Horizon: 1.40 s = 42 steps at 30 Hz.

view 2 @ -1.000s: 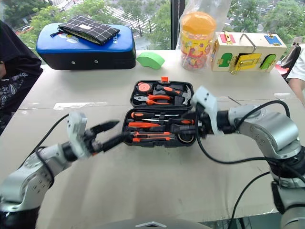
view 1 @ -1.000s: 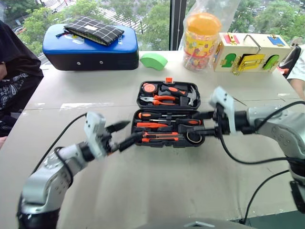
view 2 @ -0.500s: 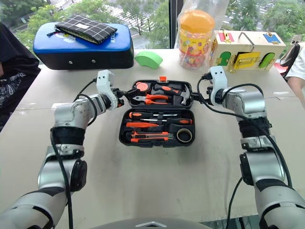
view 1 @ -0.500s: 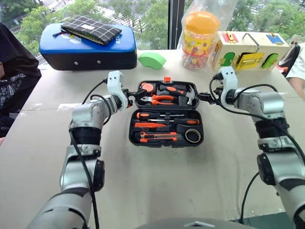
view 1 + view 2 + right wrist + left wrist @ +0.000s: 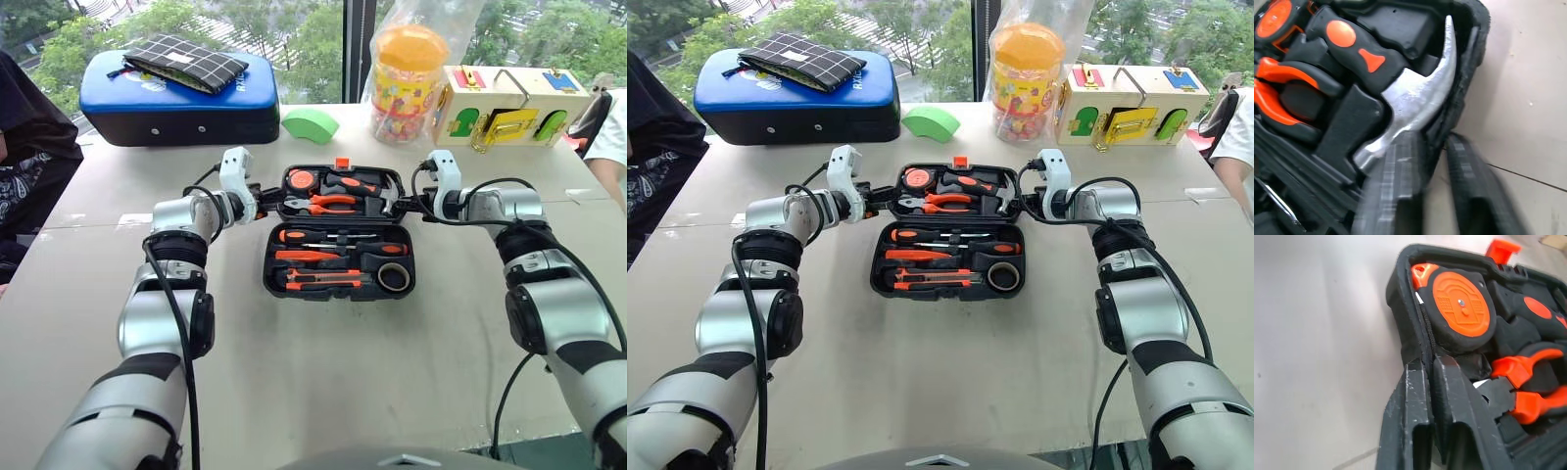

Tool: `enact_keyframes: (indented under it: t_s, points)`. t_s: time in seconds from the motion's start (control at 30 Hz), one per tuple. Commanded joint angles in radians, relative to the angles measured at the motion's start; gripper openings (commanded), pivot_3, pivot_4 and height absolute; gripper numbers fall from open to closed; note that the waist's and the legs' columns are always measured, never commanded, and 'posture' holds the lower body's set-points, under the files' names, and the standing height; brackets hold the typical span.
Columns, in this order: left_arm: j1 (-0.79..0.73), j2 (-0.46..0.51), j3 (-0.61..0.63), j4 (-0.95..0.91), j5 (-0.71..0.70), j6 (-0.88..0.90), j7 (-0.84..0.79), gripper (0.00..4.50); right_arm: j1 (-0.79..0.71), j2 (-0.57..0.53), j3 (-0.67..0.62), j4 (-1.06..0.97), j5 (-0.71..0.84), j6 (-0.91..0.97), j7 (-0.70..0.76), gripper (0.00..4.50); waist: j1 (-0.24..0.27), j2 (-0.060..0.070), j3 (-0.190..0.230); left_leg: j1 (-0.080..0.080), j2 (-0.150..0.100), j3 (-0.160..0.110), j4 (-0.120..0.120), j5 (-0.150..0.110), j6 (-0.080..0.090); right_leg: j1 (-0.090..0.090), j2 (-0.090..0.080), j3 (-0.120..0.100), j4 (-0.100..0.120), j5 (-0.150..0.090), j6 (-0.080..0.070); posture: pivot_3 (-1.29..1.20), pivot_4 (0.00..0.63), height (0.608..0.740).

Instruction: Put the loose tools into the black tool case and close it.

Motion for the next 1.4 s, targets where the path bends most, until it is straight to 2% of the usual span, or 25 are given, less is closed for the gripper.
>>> enact_keyframes:
  t_s: [0.03,0.13,0.27,0.4,0.57,0.67,0.73,0.77,0.8,0.87,0.9,0.93,0.97,1.03,1.1,1.13,1.17,1.2,1.4]
  points:
    - [0.03,-0.018,-0.002,-0.098,-0.03,0.034,-0.096,0.0,0.034,-0.018,0.0,-0.079,-0.014,-0.026,0.047,0.1,0.0,0.0,0.0,0.0,0.0,0.0,0.0,0.0,0.0,0.0,0.0,0.0,0.0,0.0,0.0,0.0,0.15,0.74]
    - [0.074,-0.023,0.01,-0.212,-0.037,-0.017,-0.121,0.0,0.084,-0.028,0.019,-0.203,-0.02,-0.044,0.083,0.1,0.001,0.0,0.0,-0.001,-0.001,-0.001,0.0,0.0,0.0,-0.001,-0.001,0.0,0.0,0.0,0.0,0.0,0.15,0.74]
    - [0.17,-0.037,0.005,-0.423,0.044,-0.337,-0.066,0.0,0.221,-0.053,0.028,-0.478,-0.055,-0.191,0.061,0.1,0.008,0.001,0.001,-0.002,-0.002,-0.006,-0.002,0.0,0.0,-0.001,-0.002,0.0,-0.001,0.0,0.0,0.0,0.15,0.74]
    - [0.334,-0.007,-0.067,-0.569,0.139,-0.622,-0.137,0.0,0.377,-0.092,0.005,-0.751,-0.064,-0.248,0.04,0.1,0.004,0.001,0.001,-0.003,-0.002,-0.006,-0.004,0.0,-0.001,-0.001,-0.001,0.0,-0.003,0.0,0.0,0.0,0.15,0.74]
    - [0.466,0.03,-0.077,-0.66,0.185,-0.785,-0.154,0.0,0.553,-0.164,-0.004,-0.989,-0.086,-0.252,0.031,0.1,0.021,0.002,0.002,-0.003,-0.002,-0.006,-0.005,0.0,-0.001,0.001,-0.002,-0.001,-0.009,0.0,0.0,0.0,0.15,0.74]
    - [0.54,0.067,-0.07,-0.719,0.199,-0.814,-0.162,0.0,0.7,-0.218,-0.038,-1.131,-0.093,-0.271,0.021,0.1,0.035,0.002,0.002,-0.003,-0.002,-0.006,-0.005,0.0,0.0,0.002,-0.003,-0.001,-0.011,0.0,0.0,0.0,0.15,0.74]
    - [0.571,0.094,-0.063,-0.757,0.172,-0.79,-0.195,0.0,0.766,-0.248,-0.049,-1.189,-0.101,-0.286,0.02,0.1,0.041,0.002,0.002,-0.003,-0.002,-0.006,-0.005,0.0,0.0,0.002,-0.003,-0.001,-0.011,0.0,0.0,0.0,0.15,0.74]
    - [0.585,0.111,-0.048,-0.785,0.133,-0.729,-0.216,0.0,0.795,-0.264,-0.056,-1.218,-0.096,-0.291,0.028,0.1,0.041,0.002,0.002,-0.003,-0.002,-0.006,-0.005,0.0,0.0,0.002,-0.004,-0.001,-0.011,0.0,0.0,0.0,0.15,0.74]
    - [0.6,0.145,-0.024,-0.828,0.056,-0.584,-0.249,0.0,0.835,-0.293,-0.064,-1.257,-0.094,-0.286,0.043,0.1,0.042,0.002,0.002,-0.003,-0.002,-0.006,-0.004,0.0,0.0,0.002,-0.004,-0.001,-0.01,0.0,0.0,0.0,0.15,0.74]
    - [0.639,0.265,0.023,-0.9,-0.106,-0.279,-0.349,0.65,0.924,-0.369,-0.09,-1.332,-0.091,-0.245,0.08,0.62,0.025,0.002,0.002,-0.003,-0.002,-0.006,-0.003,0.0,0.0,0.002,-0.004,0.0,-0.01,0.0,0.0,0.0,0.15,0.74]
    - [0.659,0.334,0.051,-0.922,-0.183,-0.161,-0.41,1.13,0.97,-0.409,-0.109,-1.36,-0.095,-0.234,0.097,1.08,0.023,0.002,0.002,-0.003,-0.001,-0.006,-0.003,0.0,0.0,0.001,-0.004,0.0,-0.009,0.0,0.0,0.0,0.15,0.74]
    - [0.66,0.408,0.082,-0.909,-0.247,-0.029,-0.452,1.37,1.02,-0.449,-0.145,-1.387,-0.081,-0.219,0.126,1.34,0.017,0.003,0.002,-0.003,-0.001,-0.006,-0.003,0.0,0.0,0.001,-0.004,-0.001,-0.009,0.0,0.0,0.0,0.15,0.74]
    - [0.666,0.477,0.102,-0.897,-0.293,0.069,-0.499,1.37,1.066,-0.482,-0.183,-1.413,-0.052,-0.195,0.159,1.34,0.012,0.003,0.002,-0.002,-0.001,-0.006,-0.003,0.0,0.001,0.001,-0.003,0.0,-0.008,-0.001,0.0,0.0,0.15,0.74]
    - [0.696,0.588,0.115,-0.895,-0.344,0.157,-0.591,1.37,1.143,-0.538,-0.244,-1.462,0.008,-0.163,0.222,1.34,0.005,0.003,0.003,-0.002,0.002,-0.007,-0.004,0.002,0.005,0.001,-0.001,-0.002,-0.008,-0.002,0.0,0.0,0.15,0.74]
    - [0.741,0.65,0.125,-0.917,-0.374,0.181,-0.671,1.42,1.192,-0.563,-0.287,-1.515,0.085,-0.124,0.27,0.73,0.005,0.006,0.004,-0.001,0.002,-0.007,-0.005,0.001,0.004,0.001,0.0,-0.001,-0.008,-0.002,0.0,0.0,0.15,0.74]
    - [0.761,0.67,0.126,-0.928,-0.382,0.194,-0.691,0.81,1.215,-0.569,-0.3,-1.55,0.128,-0.096,0.292,0.44,0.005,0.007,0.004,0.0,0.002,-0.007,-0.005,-0.003,0.004,0.001,0.0,-0.001,-0.008,-0.003,-0.002,0.0,0.15,0.74]
    - [0.768,0.669,0.135,-0.956,-0.414,0.215,-0.705,0.63,1.226,-0.569,-0.296,-1.586,0.176,-0.059,0.303,0.02,0.005,0.007,0.004,0.0,0.003,-0.007,-0.005,-0.003,0.004,0.001,-0.001,-0.001,-0.008,-0.004,-0.003,0.0,0.15,0.74]
    - [0.766,0.661,0.142,-0.98,-0.444,0.242,-0.697,0.11,1.229,-0.567,-0.284,-1.61,0.201,-0.041,0.304,0.0,0.006,0.007,0.004,0.001,0.003,-0.007,-0.005,-0.003,0.004,0.002,-0.002,-0.001,-0.008,-0.004,-0.003,0.0,0.15,0.74]
    - [0.768,0.614,0.137,-1.119,-0.516,0.3,-0.641,0.04,1.157,-0.534,-0.124,-1.684,0.248,0.065,0.214,0.0,0.022,0.005,0.007,-0.001,0.004,-0.006,-0.005,-0.003,0.004,0.001,-0.004,-0.003,-0.011,-0.004,-0.004,0.0,0.15,0.74]
